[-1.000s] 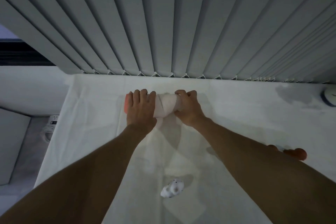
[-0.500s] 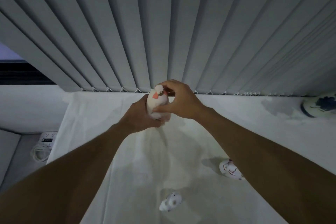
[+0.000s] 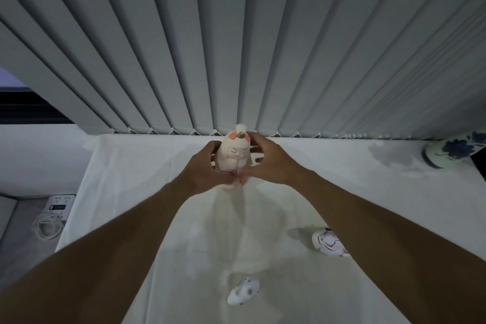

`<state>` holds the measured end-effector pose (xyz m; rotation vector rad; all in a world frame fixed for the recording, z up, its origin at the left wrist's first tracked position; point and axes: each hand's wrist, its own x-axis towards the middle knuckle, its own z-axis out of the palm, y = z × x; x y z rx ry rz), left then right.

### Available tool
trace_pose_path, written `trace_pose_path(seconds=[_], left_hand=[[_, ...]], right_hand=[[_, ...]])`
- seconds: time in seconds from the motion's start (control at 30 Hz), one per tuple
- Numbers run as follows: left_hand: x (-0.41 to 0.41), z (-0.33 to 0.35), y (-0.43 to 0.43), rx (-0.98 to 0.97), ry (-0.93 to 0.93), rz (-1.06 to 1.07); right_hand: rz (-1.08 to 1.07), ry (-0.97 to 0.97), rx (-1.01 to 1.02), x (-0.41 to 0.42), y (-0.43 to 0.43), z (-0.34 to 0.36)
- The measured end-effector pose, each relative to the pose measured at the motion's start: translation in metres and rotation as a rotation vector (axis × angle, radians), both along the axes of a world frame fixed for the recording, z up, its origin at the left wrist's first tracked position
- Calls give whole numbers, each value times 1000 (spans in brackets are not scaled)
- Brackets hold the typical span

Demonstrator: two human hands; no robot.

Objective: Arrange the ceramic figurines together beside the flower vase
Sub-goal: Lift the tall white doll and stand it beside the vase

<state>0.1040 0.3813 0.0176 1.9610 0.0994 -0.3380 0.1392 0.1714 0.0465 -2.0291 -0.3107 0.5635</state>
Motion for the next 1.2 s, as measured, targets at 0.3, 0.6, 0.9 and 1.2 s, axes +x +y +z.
trace_pose_path(seconds=[0.3, 0.6, 0.9, 1.2], left_hand=[[-3, -10, 4, 27, 34, -11], [21, 7, -64, 20, -1, -71], [63, 12, -215, 1, 10, -241], [111, 3, -367, -4, 22, -349]], right_hand=[[-25, 86, -78, -13, 6, -33], [-108, -42, -15, -9, -62, -31], [-266, -48, -6, -9, -210, -25], [-394, -85, -55, 9, -350, -36]])
